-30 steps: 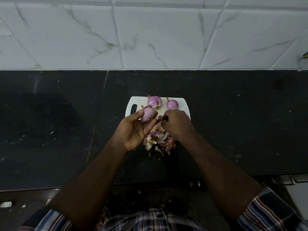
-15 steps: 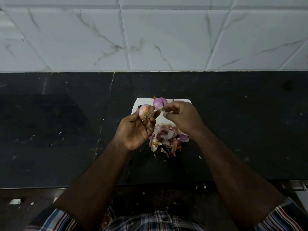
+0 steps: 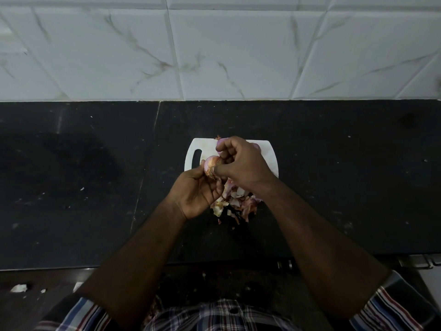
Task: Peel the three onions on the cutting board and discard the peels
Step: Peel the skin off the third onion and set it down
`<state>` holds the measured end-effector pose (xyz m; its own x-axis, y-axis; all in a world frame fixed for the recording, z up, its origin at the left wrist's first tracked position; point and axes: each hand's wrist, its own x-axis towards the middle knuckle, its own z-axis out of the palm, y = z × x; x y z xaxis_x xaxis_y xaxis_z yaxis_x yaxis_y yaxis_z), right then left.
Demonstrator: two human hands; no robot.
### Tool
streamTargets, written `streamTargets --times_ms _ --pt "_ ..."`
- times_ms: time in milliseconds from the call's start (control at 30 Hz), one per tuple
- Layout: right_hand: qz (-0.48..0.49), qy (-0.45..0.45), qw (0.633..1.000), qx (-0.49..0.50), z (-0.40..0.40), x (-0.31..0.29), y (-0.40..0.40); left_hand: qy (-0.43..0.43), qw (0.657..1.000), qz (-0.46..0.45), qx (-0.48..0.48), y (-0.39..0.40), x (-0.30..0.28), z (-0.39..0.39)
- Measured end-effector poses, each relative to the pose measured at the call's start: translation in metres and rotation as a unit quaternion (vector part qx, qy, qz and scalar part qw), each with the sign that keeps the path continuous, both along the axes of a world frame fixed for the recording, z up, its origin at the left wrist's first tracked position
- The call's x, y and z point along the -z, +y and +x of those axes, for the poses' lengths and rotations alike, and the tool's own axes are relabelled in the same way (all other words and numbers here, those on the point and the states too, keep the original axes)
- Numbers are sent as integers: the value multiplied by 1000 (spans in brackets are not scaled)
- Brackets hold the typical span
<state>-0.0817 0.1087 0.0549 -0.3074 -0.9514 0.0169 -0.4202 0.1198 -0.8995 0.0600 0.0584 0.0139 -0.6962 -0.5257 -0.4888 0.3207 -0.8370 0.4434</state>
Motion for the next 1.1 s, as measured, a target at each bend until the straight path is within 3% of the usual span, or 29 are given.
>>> streamTargets --times_ms 300,867,1100 --pt "105 -28 994 -13 -13 -5 -4 -49 999 -21 6 3 -4 -10" --pt "144 -5 989 43 -16 15 -20 -109 993 -47 -28 3 -7 -22" --pt "159 -71 983 55 -19 14 -21 -143 987 -45 -52 5 -8 -31"
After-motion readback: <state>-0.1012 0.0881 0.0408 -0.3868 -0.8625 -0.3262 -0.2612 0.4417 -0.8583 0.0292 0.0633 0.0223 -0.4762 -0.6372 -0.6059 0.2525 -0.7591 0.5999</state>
